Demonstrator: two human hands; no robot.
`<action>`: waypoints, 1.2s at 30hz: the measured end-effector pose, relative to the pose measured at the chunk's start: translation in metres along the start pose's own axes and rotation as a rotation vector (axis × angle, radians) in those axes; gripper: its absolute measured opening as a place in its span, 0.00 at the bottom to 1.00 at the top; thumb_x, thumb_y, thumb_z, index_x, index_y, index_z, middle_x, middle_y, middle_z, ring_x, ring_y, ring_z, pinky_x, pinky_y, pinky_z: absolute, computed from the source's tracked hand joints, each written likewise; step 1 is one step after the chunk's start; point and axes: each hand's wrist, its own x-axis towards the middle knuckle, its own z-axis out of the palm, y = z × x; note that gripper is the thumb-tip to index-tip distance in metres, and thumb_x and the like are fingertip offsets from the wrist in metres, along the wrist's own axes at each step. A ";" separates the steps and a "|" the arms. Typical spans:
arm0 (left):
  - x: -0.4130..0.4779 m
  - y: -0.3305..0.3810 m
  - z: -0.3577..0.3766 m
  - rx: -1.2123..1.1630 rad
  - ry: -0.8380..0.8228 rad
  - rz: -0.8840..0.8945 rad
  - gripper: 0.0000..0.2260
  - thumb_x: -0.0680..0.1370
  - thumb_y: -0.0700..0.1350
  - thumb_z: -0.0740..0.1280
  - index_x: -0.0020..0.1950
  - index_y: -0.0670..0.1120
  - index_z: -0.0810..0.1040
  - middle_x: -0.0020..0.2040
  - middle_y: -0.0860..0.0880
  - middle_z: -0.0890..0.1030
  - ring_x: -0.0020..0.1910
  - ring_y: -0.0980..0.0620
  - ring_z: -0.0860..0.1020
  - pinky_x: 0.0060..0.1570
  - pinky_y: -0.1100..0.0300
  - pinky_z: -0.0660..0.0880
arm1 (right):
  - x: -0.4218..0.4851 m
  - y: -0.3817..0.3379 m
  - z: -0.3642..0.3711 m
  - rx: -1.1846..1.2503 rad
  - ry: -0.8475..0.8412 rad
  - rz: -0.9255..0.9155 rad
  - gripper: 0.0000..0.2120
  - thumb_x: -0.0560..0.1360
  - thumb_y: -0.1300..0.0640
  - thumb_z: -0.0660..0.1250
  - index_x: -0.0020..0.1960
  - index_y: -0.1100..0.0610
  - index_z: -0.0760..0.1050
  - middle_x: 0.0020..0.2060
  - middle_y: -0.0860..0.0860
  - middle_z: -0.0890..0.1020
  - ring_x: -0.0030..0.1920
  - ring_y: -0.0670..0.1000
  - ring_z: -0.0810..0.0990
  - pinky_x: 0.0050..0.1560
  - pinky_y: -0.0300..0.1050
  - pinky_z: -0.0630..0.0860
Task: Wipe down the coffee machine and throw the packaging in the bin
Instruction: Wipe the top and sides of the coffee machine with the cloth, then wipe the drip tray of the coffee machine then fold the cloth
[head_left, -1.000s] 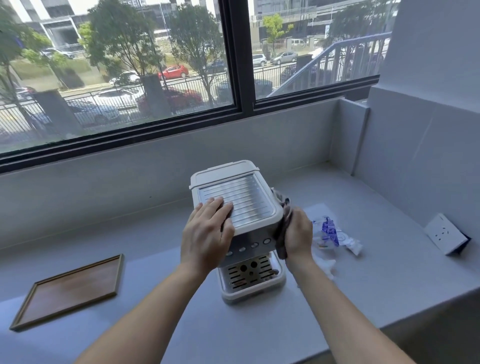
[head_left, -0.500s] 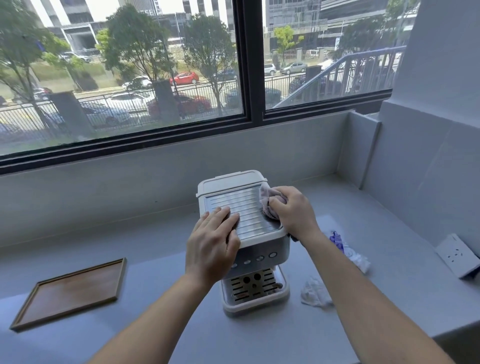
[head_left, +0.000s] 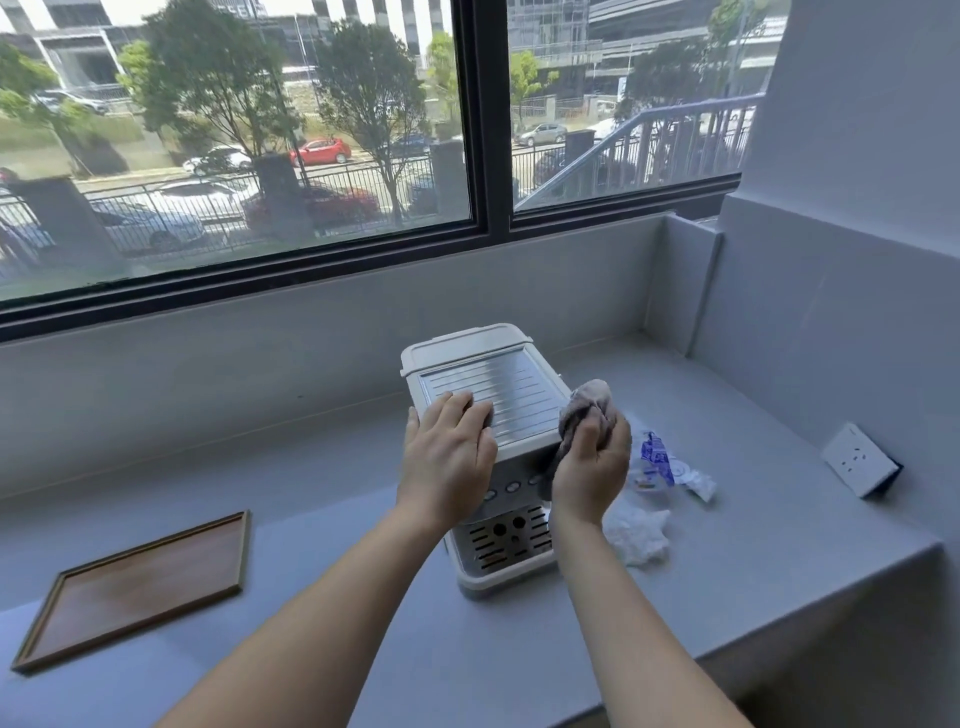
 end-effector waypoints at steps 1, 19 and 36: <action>0.000 -0.001 0.000 0.006 -0.023 0.004 0.15 0.79 0.51 0.51 0.58 0.51 0.73 0.60 0.53 0.73 0.62 0.50 0.68 0.67 0.39 0.62 | -0.006 0.000 0.002 0.028 0.063 0.002 0.22 0.75 0.43 0.56 0.58 0.58 0.75 0.52 0.53 0.80 0.55 0.55 0.77 0.56 0.48 0.73; -0.001 0.002 0.000 -0.017 0.011 -0.016 0.14 0.80 0.50 0.57 0.63 0.51 0.75 0.65 0.51 0.73 0.68 0.47 0.68 0.72 0.37 0.58 | -0.015 0.062 -0.076 -0.248 -0.072 0.225 0.04 0.68 0.55 0.68 0.41 0.47 0.77 0.30 0.44 0.79 0.32 0.50 0.77 0.36 0.43 0.74; -0.174 -0.027 0.100 -0.151 0.117 -0.517 0.21 0.80 0.49 0.62 0.70 0.43 0.68 0.68 0.44 0.70 0.67 0.44 0.67 0.64 0.46 0.71 | -0.008 0.135 -0.134 -0.594 -0.879 -0.172 0.13 0.70 0.58 0.68 0.53 0.47 0.79 0.53 0.43 0.75 0.52 0.42 0.76 0.48 0.35 0.74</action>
